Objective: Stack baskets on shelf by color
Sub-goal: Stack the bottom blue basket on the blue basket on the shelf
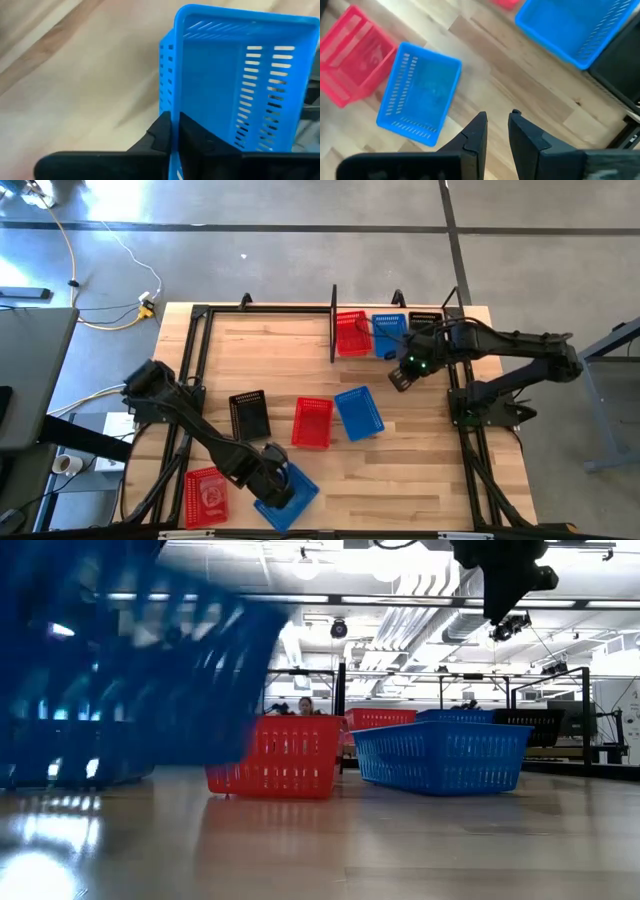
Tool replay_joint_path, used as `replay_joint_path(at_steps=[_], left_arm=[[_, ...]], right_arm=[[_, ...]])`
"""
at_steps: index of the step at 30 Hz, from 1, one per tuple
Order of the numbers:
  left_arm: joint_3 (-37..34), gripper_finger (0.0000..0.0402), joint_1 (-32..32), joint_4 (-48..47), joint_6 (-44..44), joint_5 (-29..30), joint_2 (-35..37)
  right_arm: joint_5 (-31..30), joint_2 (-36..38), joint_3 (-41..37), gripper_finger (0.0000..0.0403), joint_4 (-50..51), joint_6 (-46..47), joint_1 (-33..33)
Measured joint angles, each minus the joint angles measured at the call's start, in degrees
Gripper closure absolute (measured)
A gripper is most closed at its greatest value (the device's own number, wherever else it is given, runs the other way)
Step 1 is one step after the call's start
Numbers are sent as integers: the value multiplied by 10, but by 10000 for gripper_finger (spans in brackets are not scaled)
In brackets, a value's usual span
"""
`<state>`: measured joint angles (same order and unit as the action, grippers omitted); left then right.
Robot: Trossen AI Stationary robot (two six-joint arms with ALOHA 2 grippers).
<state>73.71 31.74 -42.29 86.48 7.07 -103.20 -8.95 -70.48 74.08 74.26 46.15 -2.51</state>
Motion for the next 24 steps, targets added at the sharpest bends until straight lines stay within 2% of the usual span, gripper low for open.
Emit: replay_joint_path(at_steps=[7,13,20,24], left_arm=[[45,395,-16,-19,-24,42,15],[74,398,-53,-13,-67,71,25],[111,399,-109,-17,-158,97,32],[126,399,-149,-17,-207,107,32]], right_arm=[[0,0,0,337,-27,0,69],[-1,0,0,337,-75,-17,137],[-3,0,0,337,-127,-59,201],[-33,0,0,337,-142,-61,227]])
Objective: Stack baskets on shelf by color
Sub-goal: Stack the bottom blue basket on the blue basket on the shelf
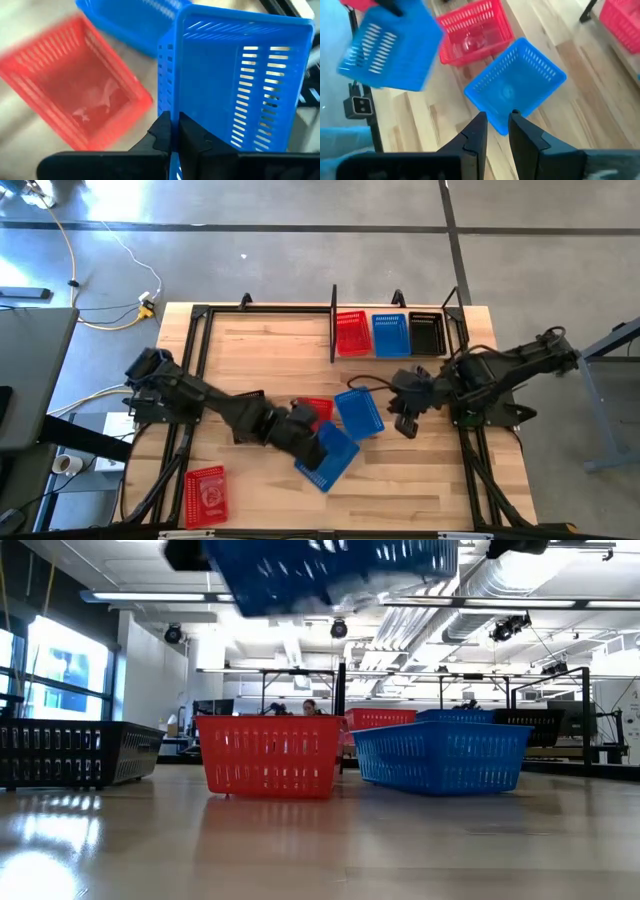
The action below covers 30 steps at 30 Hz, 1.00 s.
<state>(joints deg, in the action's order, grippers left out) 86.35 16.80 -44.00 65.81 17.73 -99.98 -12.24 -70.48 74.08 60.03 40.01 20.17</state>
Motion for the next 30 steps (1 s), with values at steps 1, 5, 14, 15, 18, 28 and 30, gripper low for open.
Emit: replay_joint_path(at_steps=[1,5,14,15,18,28,30], left_arm=[[2,399,-10,0,-10,2,0],[16,400,-49,1,-55,4,0],[31,400,-138,1,-115,18,0],[30,400,-147,1,-120,19,0],[30,400,-171,1,-133,26,0],[31,399,-227,7,-152,51,0],[31,398,-233,11,-139,57,0]], right_arm=[[-8,0,0,337,0,0,5],[-29,0,0,337,0,-4,20],[-60,0,0,313,0,-3,28],[-65,0,0,306,-2,-6,28],[-81,0,0,285,-21,-38,28],[-90,-7,0,257,-176,-262,22],[-88,-12,0,256,-189,-305,21]])
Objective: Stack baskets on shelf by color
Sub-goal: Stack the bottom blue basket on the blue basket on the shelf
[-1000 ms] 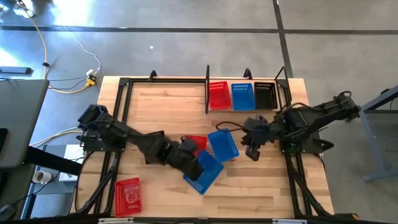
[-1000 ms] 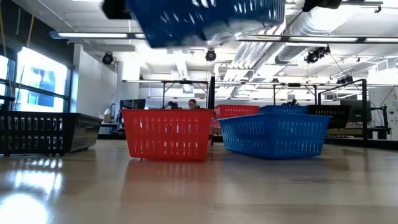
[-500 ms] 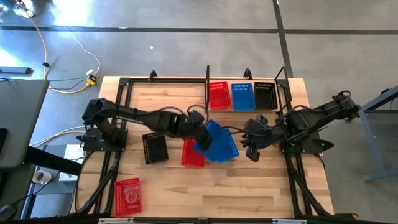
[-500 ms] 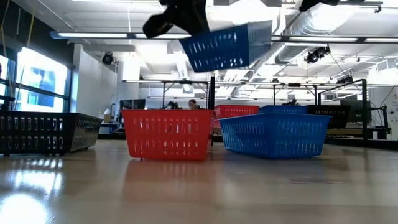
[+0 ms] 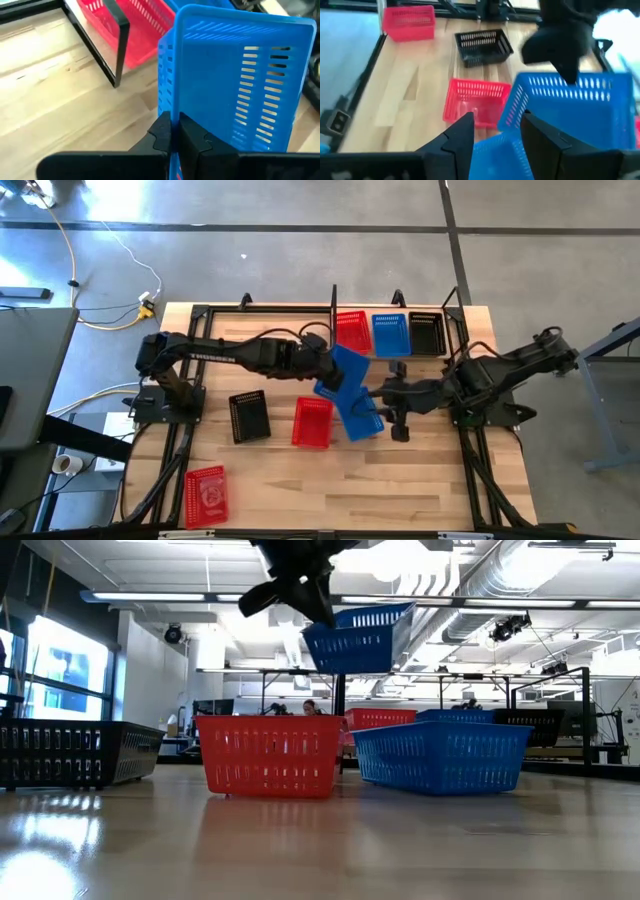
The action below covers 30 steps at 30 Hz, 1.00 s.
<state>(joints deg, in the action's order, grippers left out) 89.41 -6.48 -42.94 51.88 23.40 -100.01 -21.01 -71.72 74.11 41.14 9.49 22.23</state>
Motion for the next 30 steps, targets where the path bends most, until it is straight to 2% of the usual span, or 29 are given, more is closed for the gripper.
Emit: replay_joint_path(at_steps=[8,16,19,23,28,30], left_arm=[[0,398,-1,36,90,21,0],[0,397,4,39,140,88,0],[0,397,7,39,141,100,0],[0,397,15,38,140,112,0],[0,397,23,36,149,119,0],[0,397,24,36,150,120,0]], right_arm=[[22,-31,0,256,3,-148,-10],[31,-85,0,256,5,-230,-36],[26,-111,0,256,6,-248,-49],[-16,-135,0,256,4,-247,-60],[-65,-139,0,256,4,-245,-65],[-60,-139,0,256,4,-242,-72]])
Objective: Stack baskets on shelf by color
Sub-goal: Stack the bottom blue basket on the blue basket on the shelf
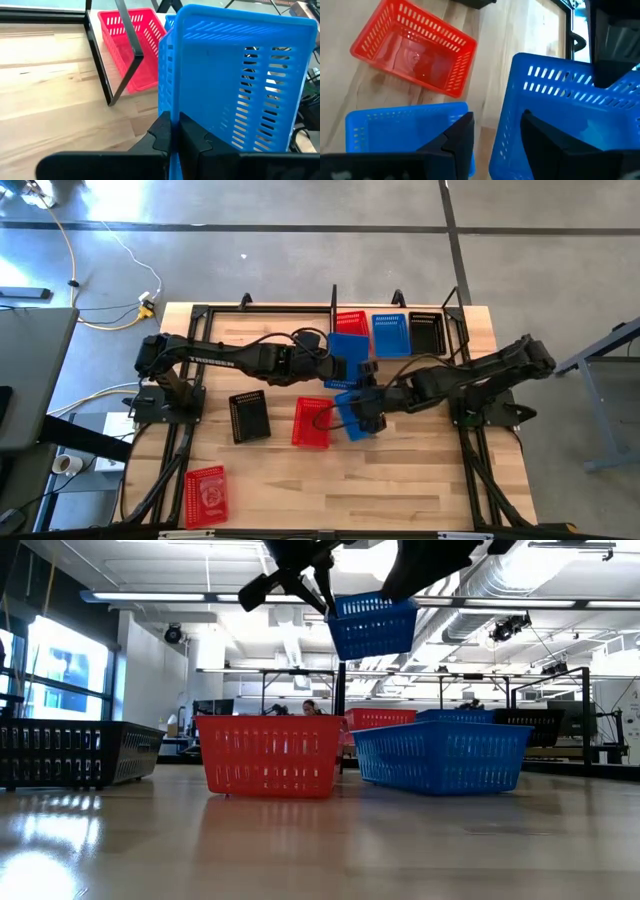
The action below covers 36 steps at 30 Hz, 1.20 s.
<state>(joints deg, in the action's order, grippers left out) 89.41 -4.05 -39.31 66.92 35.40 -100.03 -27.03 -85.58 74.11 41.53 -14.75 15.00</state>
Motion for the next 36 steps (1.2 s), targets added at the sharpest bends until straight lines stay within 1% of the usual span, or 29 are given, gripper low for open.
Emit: replay_joint_path(at_steps=[3,7,10,17,25,28,33,36], left_arm=[[0,397,0,1,4,-1,0],[0,397,3,2,0,-6,0],[0,397,6,3,-2,-5,0],[0,397,5,14,-24,-5,0],[0,397,-6,27,-50,-17,0],[0,397,-11,31,-50,-22,0],[0,397,-12,76,-66,-41,0],[0,397,-13,86,-83,-52,-1]], right_arm=[[24,0,0,256,6,22,-14],[13,-4,0,256,12,27,-34],[47,-4,0,256,13,35,-47],[62,-4,0,256,21,44,-53],[67,-4,0,256,19,60,-53],[69,-4,0,256,21,85,-53],[61,-11,0,257,43,97,-67],[55,-15,1,269,52,111,-70]])
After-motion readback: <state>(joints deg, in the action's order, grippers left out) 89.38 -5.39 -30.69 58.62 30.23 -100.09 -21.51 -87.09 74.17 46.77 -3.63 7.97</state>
